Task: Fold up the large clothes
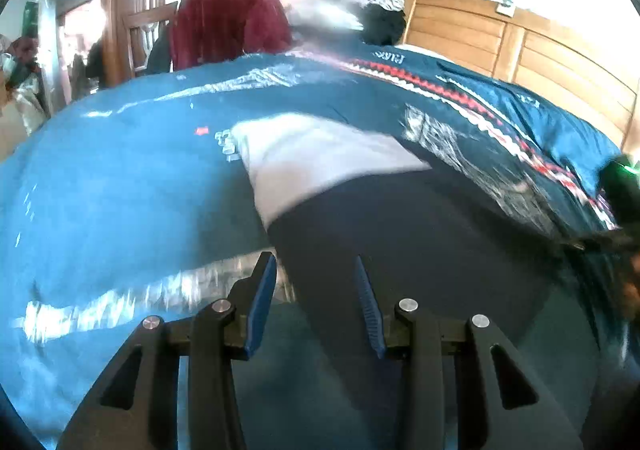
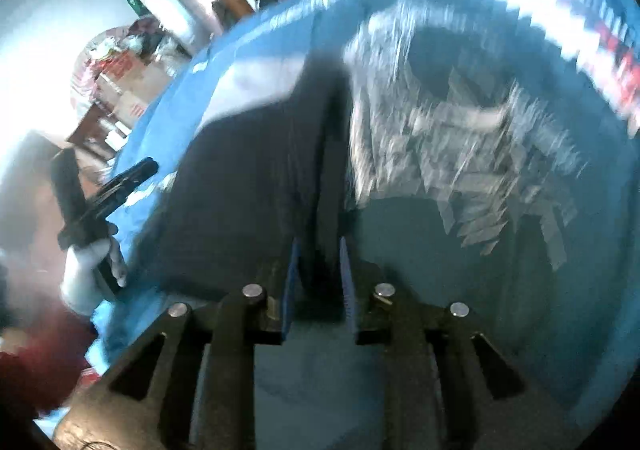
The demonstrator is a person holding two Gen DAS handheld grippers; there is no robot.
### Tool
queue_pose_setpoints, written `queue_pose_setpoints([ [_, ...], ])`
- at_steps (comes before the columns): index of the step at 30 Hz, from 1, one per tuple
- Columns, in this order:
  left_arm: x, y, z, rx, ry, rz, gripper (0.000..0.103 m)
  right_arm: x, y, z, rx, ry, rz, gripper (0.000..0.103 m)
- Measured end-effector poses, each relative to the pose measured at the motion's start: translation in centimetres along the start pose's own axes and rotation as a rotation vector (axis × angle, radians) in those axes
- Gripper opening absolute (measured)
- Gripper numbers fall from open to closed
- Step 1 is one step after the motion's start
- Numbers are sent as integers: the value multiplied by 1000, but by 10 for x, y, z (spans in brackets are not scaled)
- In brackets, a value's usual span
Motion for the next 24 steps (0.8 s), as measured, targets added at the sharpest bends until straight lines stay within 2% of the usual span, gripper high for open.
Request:
queue_pose_setpoints([
  [3, -7, 7, 43, -20, 47, 12, 42, -8, 13, 16, -13, -34, -70, 17],
  [5, 4, 13, 74, -49, 115, 23, 46, 8, 11, 42, 13, 33, -116, 16],
  [7, 12, 21, 90, -59, 146, -20, 57, 33, -1, 67, 32, 127, -114, 17],
  [8, 11, 23, 90, -45, 143, -38, 57, 34, -4, 67, 24, 103, -113, 17],
  [10, 5, 23, 79, -51, 117, -29, 50, 33, -4, 62, 25, 87, -128, 19],
  [12, -10, 22, 67, -38, 53, -29, 49, 32, -7, 57, 28, 54, -128, 21],
  [15, -29, 24, 71, -37, 9, -28, 49, 32, -6, 48, 46, 3, -148, 22],
  [17, -36, 24, 89, -48, 23, 10, 49, 32, 0, 39, 49, -38, -179, 23],
  [19, -37, 29, 111, -66, 52, 33, 49, 33, 9, 40, 45, -40, -191, 27],
  [20, -36, 35, 125, -87, 80, 29, 50, 39, 8, 45, 49, -12, -194, 31],
  [22, -29, 48, 146, -105, 141, -9, 57, 43, 4, 51, 49, -4, -180, 32],
  [24, -25, 54, 154, -97, 162, -54, 60, 38, 2, 47, 53, -8, -156, 31],
])
Point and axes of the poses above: each gripper's, at about its wrist camera, not at the fingertips, and z roughly the way its jaws point, y to its left, x to its underside, the point moved 10 cm from there along z, roughly the way its jaws point, and after that the axes turned 7 degrees about -y, right-handed, at the moved point
